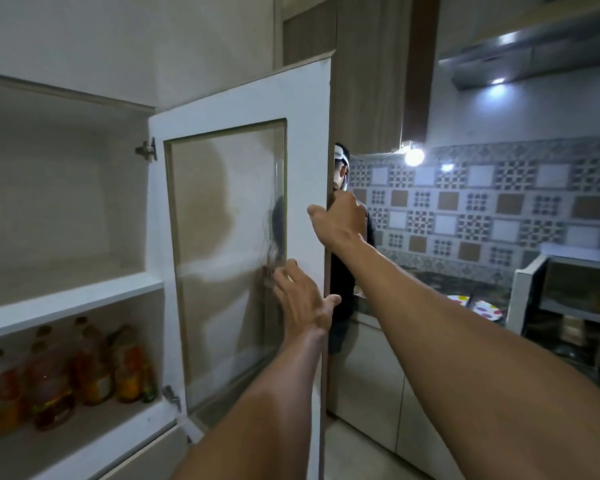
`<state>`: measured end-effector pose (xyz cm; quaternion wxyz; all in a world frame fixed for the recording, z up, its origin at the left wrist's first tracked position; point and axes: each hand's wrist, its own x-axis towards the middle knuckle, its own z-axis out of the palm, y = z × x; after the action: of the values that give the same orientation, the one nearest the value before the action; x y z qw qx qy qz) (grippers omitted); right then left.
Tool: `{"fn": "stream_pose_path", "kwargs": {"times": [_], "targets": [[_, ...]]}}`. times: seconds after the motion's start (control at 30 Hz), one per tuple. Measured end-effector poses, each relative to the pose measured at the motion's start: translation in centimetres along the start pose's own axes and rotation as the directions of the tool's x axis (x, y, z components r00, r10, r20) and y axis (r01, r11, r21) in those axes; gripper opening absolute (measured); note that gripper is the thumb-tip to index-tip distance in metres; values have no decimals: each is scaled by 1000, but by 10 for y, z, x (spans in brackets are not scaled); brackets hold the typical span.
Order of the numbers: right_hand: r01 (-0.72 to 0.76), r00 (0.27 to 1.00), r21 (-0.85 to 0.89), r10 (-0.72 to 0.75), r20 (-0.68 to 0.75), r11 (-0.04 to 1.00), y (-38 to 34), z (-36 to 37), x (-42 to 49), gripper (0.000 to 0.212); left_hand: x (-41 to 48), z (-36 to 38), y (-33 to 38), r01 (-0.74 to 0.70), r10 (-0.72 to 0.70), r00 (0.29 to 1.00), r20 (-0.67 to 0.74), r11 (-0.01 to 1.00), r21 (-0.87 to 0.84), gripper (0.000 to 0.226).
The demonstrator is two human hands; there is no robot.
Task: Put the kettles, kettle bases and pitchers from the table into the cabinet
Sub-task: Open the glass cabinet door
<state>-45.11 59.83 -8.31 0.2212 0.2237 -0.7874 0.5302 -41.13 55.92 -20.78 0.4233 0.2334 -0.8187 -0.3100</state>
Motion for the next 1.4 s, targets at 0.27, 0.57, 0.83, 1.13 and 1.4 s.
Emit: {"fn": "stream_pose_path", "kwargs": {"times": [0.27,0.57,0.83,1.13,1.4], "targets": [[-56,998,-23,57,32,998,61,4,76,38,38,68,18,-20,21,997,78,1000,-9,86],[-68,997,-7,68,23,998,87,11,107,40,58,87,13,-101,93,986,135,993,58,81],[373,857,-202,-420,-299,905,62,20,72,22,74,47,-16,-127,102,985,138,974,185,75],[496,837,-275,-370,403,824,-7,130,6,55,103,-114,-110,-49,25,998,52,839,543,72],[595,664,-50,-456,592,802,-139,270,-113,61,84,-327,-226,226,-110,973,-203,629,744,78]]}}
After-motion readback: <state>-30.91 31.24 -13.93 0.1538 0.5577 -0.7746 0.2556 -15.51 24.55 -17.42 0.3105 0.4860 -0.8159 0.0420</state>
